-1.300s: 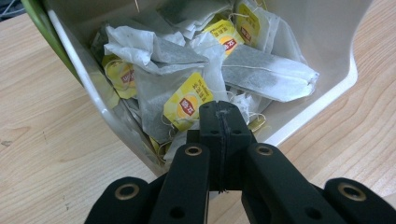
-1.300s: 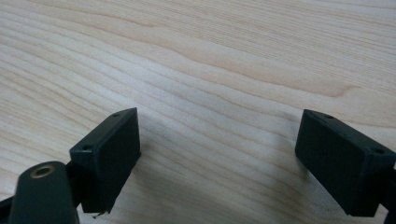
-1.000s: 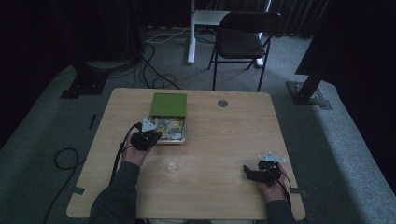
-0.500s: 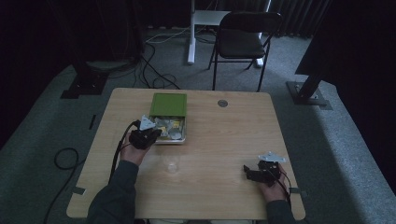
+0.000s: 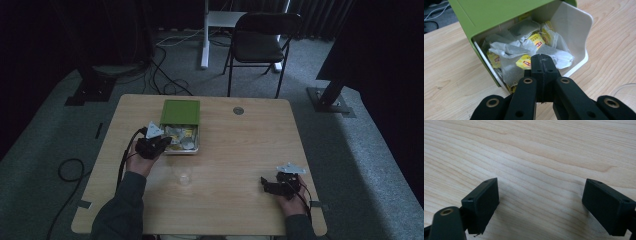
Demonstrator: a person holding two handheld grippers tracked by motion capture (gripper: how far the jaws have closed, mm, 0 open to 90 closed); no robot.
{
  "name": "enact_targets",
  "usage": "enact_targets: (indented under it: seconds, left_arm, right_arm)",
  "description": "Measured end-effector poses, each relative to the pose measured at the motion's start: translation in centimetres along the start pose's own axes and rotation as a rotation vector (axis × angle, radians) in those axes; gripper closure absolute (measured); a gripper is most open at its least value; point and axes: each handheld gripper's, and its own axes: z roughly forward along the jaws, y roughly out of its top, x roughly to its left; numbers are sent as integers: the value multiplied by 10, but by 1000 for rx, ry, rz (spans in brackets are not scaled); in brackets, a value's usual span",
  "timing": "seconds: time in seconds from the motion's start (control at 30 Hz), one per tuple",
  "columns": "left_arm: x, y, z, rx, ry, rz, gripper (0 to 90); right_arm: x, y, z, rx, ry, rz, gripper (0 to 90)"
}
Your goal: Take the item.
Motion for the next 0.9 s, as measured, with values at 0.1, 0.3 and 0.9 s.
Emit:
enact_targets:
  seconds: [0.1, 0.3, 0.9]
  left_arm:
    - [1, 4, -3, -6, 2, 3, 900]
    - [0, 11, -10, -18, 0, 6, 900]
    - [7, 22, -24, -43, -27, -7, 900]
  right_arm:
    - [0, 0, 0, 0, 0, 1, 135]
    - [0, 0, 0, 1, 0, 0, 135]
    - [0, 0, 0, 0, 0, 0, 135]
